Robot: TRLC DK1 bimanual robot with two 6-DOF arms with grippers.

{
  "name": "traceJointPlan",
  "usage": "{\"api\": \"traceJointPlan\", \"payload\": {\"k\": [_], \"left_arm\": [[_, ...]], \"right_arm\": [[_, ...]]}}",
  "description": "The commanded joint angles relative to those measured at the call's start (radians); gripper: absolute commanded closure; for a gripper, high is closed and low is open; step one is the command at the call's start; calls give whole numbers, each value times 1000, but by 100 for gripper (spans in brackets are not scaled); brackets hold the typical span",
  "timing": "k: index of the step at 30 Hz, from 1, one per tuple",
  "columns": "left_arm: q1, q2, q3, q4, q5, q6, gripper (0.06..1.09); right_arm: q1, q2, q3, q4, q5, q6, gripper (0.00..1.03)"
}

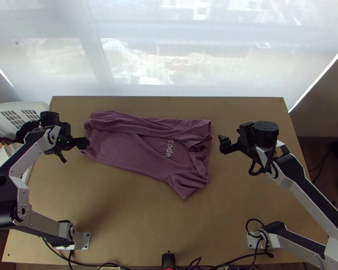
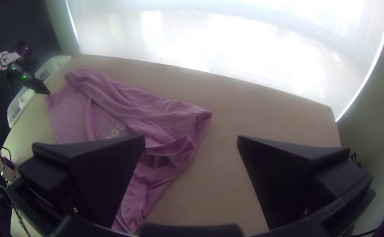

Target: Fold the t-shirt

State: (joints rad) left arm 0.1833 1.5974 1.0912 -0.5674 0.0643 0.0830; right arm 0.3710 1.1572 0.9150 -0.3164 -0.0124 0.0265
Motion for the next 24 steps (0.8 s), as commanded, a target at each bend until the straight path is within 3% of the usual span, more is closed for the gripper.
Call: {"api": "traceJointPlan", "payload": {"k": [1,24], "left_arm": [[-62,6,26,-54,25,-54,20],[-185,91,26,-98,51,-186,20]], "right_arm": [[-3,-2,1,-1,0,3,5],[-12,-31,-11,-12,-1,4,5]]}}
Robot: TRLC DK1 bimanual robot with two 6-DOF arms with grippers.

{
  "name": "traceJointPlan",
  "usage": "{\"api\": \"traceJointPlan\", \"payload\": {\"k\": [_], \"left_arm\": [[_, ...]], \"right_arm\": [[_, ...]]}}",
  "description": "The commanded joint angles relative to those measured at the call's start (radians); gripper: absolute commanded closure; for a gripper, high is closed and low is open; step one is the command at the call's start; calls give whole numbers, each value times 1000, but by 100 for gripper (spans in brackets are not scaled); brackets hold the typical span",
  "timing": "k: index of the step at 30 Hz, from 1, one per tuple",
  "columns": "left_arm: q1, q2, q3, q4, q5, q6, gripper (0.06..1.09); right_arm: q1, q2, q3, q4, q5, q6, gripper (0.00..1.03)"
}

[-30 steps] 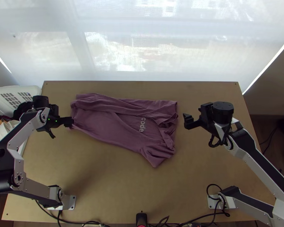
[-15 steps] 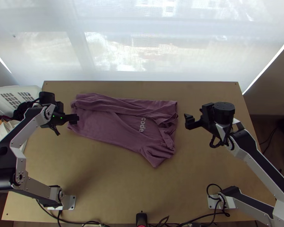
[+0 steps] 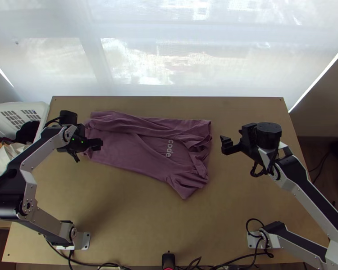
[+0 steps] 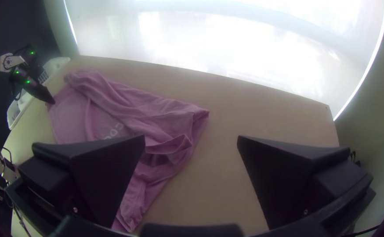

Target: Fold the t-shirt

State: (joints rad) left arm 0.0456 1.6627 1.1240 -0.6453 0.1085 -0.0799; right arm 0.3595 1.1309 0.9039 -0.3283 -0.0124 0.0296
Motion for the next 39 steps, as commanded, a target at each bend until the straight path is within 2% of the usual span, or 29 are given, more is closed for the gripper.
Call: {"api": "traceJointPlan", "payload": {"k": [1,6,13,23,31,39], "left_arm": [[-52,29,-7,-20,8,-27,20],[-90,39,-6,-43,105,-60,20],[-87,-7,30,-47,103,-77,20],[-4,-90,168,-142,103,-64,20],[112,-64,132,-178,99,-47,20],[188,-14,69,-169,48,-31,20]], "right_arm": [[-2,-6,0,0,-1,1,5],[-4,-10,0,0,-1,1,5],[-4,-10,1,0,-1,1,5],[-4,-11,-8,0,-1,4,5],[-8,-29,-17,-8,-1,4,5],[-7,-33,-20,-8,-3,6,5]]}}
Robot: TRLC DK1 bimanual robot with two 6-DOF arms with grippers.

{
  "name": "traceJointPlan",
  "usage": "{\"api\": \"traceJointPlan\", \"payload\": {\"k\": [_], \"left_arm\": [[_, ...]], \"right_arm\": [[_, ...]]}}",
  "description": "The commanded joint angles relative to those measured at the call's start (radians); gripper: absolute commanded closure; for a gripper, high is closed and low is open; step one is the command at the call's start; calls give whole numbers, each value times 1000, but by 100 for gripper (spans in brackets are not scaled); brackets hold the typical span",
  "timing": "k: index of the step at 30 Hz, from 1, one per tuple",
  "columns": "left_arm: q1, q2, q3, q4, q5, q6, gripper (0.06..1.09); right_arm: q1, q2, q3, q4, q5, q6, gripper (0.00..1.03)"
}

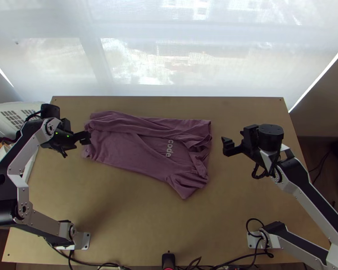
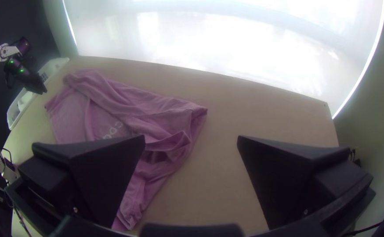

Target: Fold the t-shirt

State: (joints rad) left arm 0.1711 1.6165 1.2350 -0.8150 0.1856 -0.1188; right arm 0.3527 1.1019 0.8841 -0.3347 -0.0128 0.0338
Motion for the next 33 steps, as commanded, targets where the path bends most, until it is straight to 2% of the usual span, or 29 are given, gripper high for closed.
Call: {"api": "traceJointPlan", "payload": {"k": [1,5,8,20,26,29,33], "left_arm": [[62,34,-51,8,-31,8,20],[53,34,-69,25,-29,7,20],[42,42,-69,28,-29,1,26],[18,69,-72,62,-29,-1,26],[-5,68,-85,88,-28,-1,46],[-15,71,-89,88,-28,-2,51],[-22,74,-91,85,-28,-8,51]], "right_arm": [[0,-4,0,-1,-4,2,5],[0,-5,-4,-1,-4,2,5],[0,-5,-2,-3,-4,2,5],[-1,-5,3,-4,-9,2,5],[-3,-7,6,-6,-10,2,5],[-6,-7,6,-6,-10,2,5],[-6,-8,6,-7,-10,2,5]]}}
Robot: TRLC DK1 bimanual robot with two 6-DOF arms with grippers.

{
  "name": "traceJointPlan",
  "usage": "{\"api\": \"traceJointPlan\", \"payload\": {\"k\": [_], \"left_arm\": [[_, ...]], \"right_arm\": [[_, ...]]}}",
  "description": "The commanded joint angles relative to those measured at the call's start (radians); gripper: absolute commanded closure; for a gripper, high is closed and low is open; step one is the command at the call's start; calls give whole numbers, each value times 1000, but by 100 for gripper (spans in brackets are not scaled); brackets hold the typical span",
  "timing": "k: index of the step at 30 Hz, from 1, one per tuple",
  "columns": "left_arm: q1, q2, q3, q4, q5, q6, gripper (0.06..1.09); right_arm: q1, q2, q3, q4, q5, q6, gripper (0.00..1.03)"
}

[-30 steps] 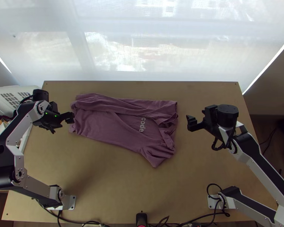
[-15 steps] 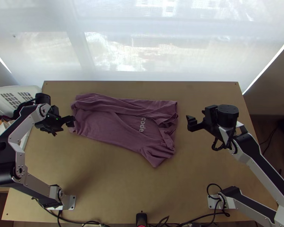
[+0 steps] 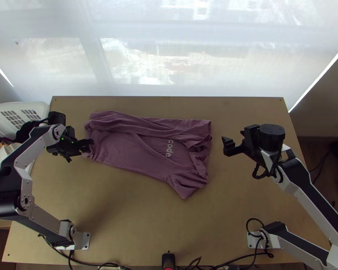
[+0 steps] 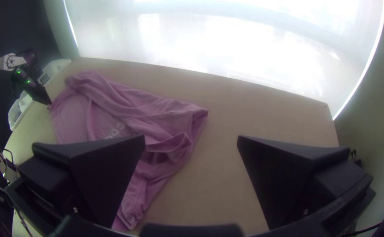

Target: Fold the t-shirt

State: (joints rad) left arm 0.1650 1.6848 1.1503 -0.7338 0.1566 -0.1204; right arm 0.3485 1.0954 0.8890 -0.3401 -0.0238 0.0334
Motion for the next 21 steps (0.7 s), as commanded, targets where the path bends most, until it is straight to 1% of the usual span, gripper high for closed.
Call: {"api": "traceJointPlan", "payload": {"k": [1,7,8,12,13,16,17,21], "left_arm": [[-16,7,-8,4,1,-7,51],[-15,10,-17,7,0,-5,52],[-13,10,-18,8,0,-5,57],[-12,6,-20,16,0,-7,70],[-12,3,-20,20,0,-7,75],[-15,-10,-21,39,1,4,99],[-15,-11,-20,39,1,7,103],[-22,-31,-20,34,1,7,103]], "right_arm": [[-2,-3,1,-2,1,2,5],[-3,-3,4,-4,1,2,5],[-5,-5,5,-4,1,2,5],[-6,-5,7,-4,-1,2,5],[-6,-5,5,-5,-1,2,5],[-8,-11,5,-8,-1,2,5],[-8,-11,5,-10,-1,3,5],[-8,-14,5,-11,-1,3,5]]}}
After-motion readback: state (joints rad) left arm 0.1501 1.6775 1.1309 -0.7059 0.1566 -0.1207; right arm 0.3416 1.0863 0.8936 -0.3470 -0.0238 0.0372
